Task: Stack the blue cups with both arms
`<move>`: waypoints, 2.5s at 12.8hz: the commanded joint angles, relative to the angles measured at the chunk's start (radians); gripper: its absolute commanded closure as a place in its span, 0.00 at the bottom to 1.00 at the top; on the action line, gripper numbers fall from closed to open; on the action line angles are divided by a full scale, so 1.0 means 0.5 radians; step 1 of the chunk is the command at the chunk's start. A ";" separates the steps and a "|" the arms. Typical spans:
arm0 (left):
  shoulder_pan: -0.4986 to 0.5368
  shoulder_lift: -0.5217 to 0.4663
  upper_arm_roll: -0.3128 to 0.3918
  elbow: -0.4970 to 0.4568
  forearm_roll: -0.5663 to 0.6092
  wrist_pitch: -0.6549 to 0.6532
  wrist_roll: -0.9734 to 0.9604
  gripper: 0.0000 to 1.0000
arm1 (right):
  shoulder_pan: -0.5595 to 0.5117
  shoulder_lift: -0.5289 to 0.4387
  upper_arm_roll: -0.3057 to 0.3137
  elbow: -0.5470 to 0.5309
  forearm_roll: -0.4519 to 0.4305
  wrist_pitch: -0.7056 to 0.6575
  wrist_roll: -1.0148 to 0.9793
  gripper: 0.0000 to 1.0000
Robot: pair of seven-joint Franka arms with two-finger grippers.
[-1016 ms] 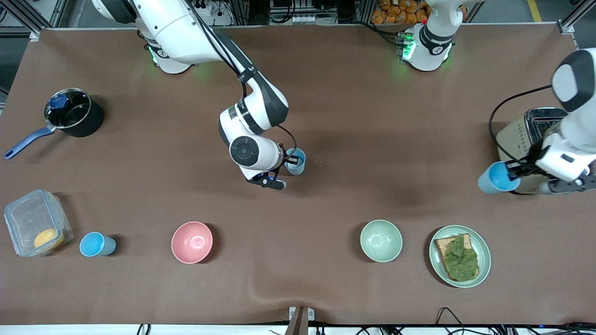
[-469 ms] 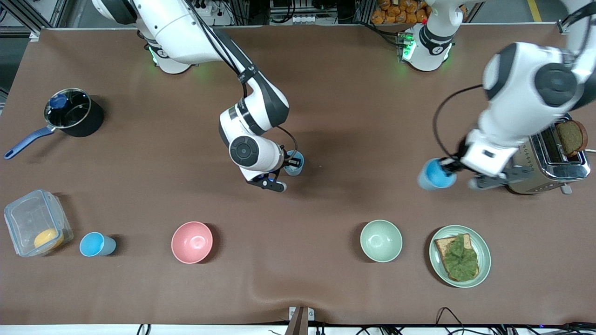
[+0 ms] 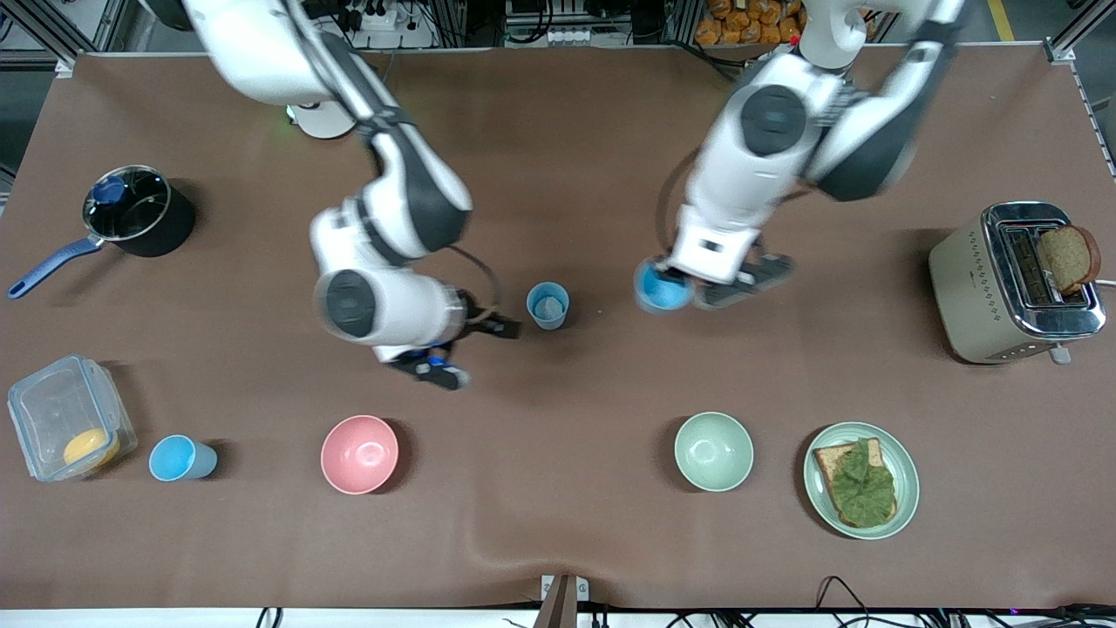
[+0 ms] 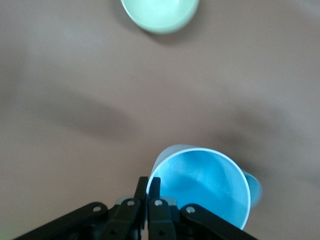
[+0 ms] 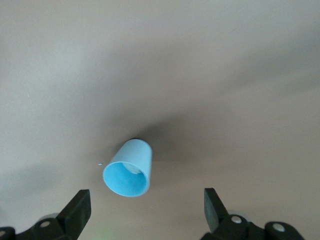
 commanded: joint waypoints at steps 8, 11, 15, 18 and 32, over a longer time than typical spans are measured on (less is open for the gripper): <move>-0.489 0.706 0.033 0.571 0.354 0.152 -0.685 1.00 | -0.583 -0.305 0.032 -0.067 -0.601 -0.482 -0.727 0.00; -0.507 0.731 0.033 0.559 0.397 0.156 -0.691 1.00 | -0.727 -0.445 0.035 -0.171 -0.680 -0.476 -0.877 0.00; -0.534 0.786 0.036 0.525 0.455 0.153 -0.715 1.00 | -0.822 -0.816 0.035 -0.409 -0.867 -0.452 -1.041 0.00; -0.541 0.819 0.033 0.519 0.529 0.153 -0.752 1.00 | -0.881 -1.068 0.029 -0.585 -0.892 -0.323 -1.047 0.00; 0.559 -0.091 0.085 0.541 0.459 -0.332 0.613 0.00 | -0.902 -1.136 -0.045 -0.429 -0.880 -0.510 -1.173 0.00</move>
